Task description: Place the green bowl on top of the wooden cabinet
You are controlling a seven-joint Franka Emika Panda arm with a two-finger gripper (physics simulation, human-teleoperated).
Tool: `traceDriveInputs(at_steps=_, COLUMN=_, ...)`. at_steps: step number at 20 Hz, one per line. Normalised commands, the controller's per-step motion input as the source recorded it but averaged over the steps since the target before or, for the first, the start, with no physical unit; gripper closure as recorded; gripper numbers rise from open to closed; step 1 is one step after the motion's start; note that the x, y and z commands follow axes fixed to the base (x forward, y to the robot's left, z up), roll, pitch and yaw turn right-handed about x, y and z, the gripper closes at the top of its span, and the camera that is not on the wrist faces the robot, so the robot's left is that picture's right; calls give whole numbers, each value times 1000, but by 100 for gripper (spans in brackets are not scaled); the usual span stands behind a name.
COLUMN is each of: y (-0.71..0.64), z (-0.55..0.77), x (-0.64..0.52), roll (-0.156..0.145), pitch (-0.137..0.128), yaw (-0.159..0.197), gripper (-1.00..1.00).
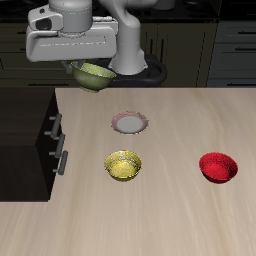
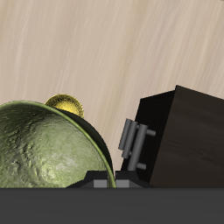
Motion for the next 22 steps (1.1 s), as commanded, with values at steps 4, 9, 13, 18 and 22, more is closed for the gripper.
traceDriveInputs(at_steps=4, y=-426, z=57, x=26, roll=33, pitch=16, yaw=-27, gripper=100)
traceDriveInputs(at_steps=9, y=-427, z=7, x=70, roll=-69, pitch=-1, yaw=25, gripper=100)
traceDriveInputs(at_steps=13, y=-367, z=63, x=62, roll=-42, pitch=-4, yaw=-27, gripper=100)
traceDriveInputs(at_steps=18, y=-575, z=-47, x=123, roll=-73, pitch=10, yaw=1, gripper=100)
traceDriveInputs(at_steps=22, y=-492, z=39, x=31, roll=-69, pitch=-10, yaw=18, gripper=100)
